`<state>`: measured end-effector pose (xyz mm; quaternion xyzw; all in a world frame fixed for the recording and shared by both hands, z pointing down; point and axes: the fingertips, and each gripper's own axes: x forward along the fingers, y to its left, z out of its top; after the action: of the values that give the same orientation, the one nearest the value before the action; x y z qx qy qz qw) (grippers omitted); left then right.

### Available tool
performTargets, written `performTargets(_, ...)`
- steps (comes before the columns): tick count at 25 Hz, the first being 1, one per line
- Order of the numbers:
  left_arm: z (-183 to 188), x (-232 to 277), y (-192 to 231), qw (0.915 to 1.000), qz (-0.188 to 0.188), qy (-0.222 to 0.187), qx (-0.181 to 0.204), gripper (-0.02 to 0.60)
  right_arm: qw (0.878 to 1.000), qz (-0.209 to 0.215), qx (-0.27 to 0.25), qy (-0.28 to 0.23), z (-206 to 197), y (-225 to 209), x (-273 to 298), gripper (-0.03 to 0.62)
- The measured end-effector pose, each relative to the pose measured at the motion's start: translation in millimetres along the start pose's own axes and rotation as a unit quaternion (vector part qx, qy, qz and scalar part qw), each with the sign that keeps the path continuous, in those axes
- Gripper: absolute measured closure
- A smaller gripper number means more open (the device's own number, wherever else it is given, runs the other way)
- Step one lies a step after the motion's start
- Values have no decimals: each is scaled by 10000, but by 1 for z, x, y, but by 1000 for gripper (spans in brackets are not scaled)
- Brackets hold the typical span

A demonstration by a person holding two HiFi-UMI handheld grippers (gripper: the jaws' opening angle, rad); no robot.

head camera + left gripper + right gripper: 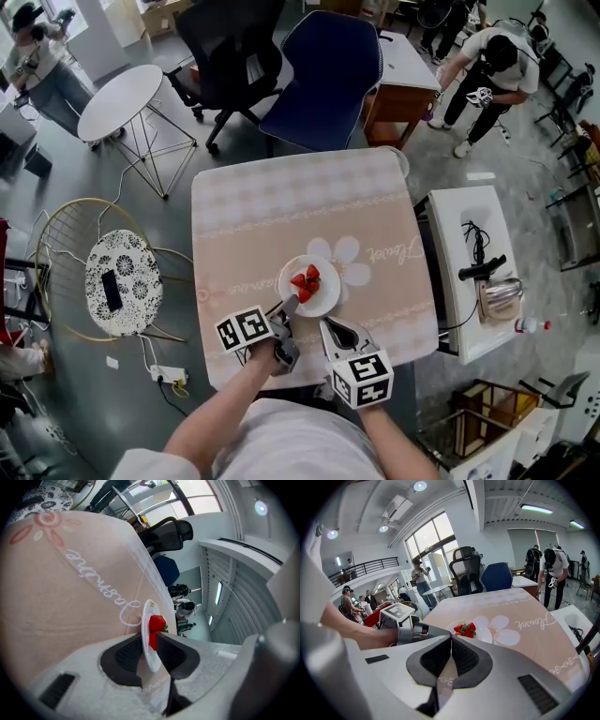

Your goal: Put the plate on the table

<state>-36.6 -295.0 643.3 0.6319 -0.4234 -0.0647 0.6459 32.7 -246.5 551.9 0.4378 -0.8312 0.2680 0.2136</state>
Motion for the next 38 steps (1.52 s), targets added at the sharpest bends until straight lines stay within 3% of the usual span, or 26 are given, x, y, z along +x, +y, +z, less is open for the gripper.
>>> performTargets(8, -4, -8, 11, 9962, 623, 204, 572, 442, 10000, 38, -26, -45, 0, 3, -5, 589)
performTargets(13, -3, -13, 12, 9935, 759, 194, 825, 442, 10000, 65, -36, -66, -3, 6, -9, 589)
performTargets(19, -5, -25, 5, 9927, 717, 103, 963, 442, 9998, 130, -68, -121, -2, 11, -15, 589)
performTargets(24, -13, -37, -10, 9894, 567, 109, 1335, 442, 9995, 237, -110, -186, 0, 18, -20, 589)
performTargets(29, -21, -53, -25, 9820, 527, 46, 1816, 442, 9990, 324, -200, -250, 1, 26, -28, 589)
performTargets(33, -31, -65, -35, 9686, 549, -21, 2426, 443, 9985, 403, -243, -296, -2, 31, -36, 589)
performTargets(38, -49, -80, -57, 9566, 263, -75, 2901, 477, 9976, 500, -313, -359, -5, 41, -45, 589)
